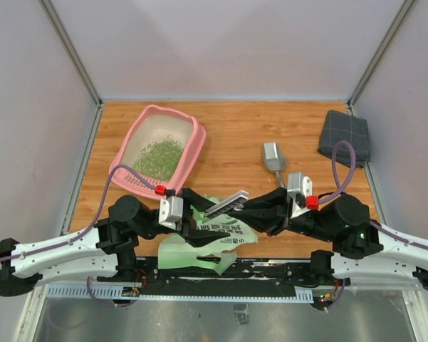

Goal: Fill the litter box with clean litter
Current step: Clamp the cat litter bag at the center of the board.

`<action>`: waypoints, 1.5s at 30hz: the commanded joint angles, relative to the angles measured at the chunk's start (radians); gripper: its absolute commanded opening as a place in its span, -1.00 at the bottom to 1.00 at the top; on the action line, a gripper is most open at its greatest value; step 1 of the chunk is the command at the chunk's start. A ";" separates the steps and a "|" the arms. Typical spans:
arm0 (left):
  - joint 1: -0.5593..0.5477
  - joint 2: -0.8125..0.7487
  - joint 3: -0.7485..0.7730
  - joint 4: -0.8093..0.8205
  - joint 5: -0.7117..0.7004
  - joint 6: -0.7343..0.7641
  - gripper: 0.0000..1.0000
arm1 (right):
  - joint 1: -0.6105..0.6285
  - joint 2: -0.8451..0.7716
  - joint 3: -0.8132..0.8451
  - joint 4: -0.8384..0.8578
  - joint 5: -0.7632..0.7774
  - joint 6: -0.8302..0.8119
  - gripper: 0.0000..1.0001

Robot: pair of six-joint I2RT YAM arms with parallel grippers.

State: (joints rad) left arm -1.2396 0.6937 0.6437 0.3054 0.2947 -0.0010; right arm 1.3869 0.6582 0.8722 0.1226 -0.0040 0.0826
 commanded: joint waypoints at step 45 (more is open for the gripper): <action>-0.005 -0.082 -0.012 0.010 0.031 0.025 -0.99 | 0.011 0.115 0.267 -0.460 -0.096 -0.033 0.07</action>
State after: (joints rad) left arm -1.2411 0.6117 0.5854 0.3088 0.2996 0.0082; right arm 1.3869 0.7486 1.0973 -0.3248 -0.0742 0.0692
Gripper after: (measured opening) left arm 0.125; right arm 0.582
